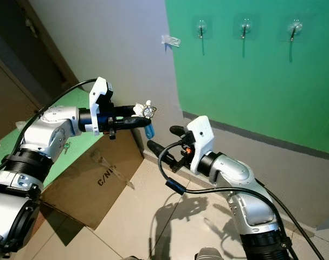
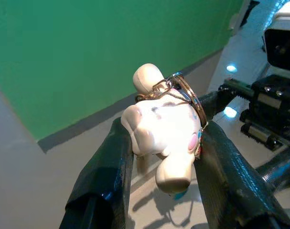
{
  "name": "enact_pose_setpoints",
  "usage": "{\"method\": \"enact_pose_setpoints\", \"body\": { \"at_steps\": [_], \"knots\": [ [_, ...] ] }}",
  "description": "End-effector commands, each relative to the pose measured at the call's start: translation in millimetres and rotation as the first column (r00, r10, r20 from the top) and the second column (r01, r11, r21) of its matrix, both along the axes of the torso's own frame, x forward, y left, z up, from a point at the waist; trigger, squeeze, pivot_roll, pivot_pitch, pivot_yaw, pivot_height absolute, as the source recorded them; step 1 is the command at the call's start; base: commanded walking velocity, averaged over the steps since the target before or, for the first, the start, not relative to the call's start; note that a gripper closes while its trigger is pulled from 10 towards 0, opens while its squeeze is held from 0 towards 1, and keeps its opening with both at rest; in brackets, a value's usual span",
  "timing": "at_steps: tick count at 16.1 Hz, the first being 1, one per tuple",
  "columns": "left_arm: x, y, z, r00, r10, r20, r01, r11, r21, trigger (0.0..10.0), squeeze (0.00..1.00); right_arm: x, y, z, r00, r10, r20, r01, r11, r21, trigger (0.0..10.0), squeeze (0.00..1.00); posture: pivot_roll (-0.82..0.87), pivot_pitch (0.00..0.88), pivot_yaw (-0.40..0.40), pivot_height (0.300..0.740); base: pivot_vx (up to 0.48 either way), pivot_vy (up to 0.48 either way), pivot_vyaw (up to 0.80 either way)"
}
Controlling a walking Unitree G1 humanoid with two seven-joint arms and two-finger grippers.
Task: Hang keys on a hook
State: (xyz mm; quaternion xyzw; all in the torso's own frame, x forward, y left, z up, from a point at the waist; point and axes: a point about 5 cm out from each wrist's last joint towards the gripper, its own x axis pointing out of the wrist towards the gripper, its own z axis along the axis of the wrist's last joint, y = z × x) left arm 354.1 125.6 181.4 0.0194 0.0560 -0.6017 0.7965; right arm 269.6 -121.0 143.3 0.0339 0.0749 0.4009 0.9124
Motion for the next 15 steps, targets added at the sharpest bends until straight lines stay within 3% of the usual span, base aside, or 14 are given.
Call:
{"method": "enact_pose_setpoints", "body": {
  "at_steps": [1,10,15],
  "knots": [
    [2.4,2.2,13,0.999,-0.007,0.035,0.007,1.000,-0.009,0.0,0.00,-2.1,12.6,7,0.999,0.038,0.010,-0.038,0.999,0.019,10.0,0.00,-0.33,0.039,0.238,0.740,0.000,0.000,0.00],
    [1.1,-12.5,17,0.998,-0.044,0.051,0.045,0.999,-0.031,0.0,0.00,-1.3,30.5,3,1.000,0.013,-0.006,-0.013,0.999,0.040,10.0,0.00,-0.33,0.051,0.242,0.740,0.000,0.000,0.00],
    [-1.3,-16.5,14,0.997,-0.056,0.046,0.057,0.998,-0.034,0.0,0.00,2.1,27.9,1,1.000,-0.021,-0.001,0.021,0.999,0.026,10.0,0.00,-0.34,0.044,0.234,0.740,0.000,0.000,0.00]
  ]
}}
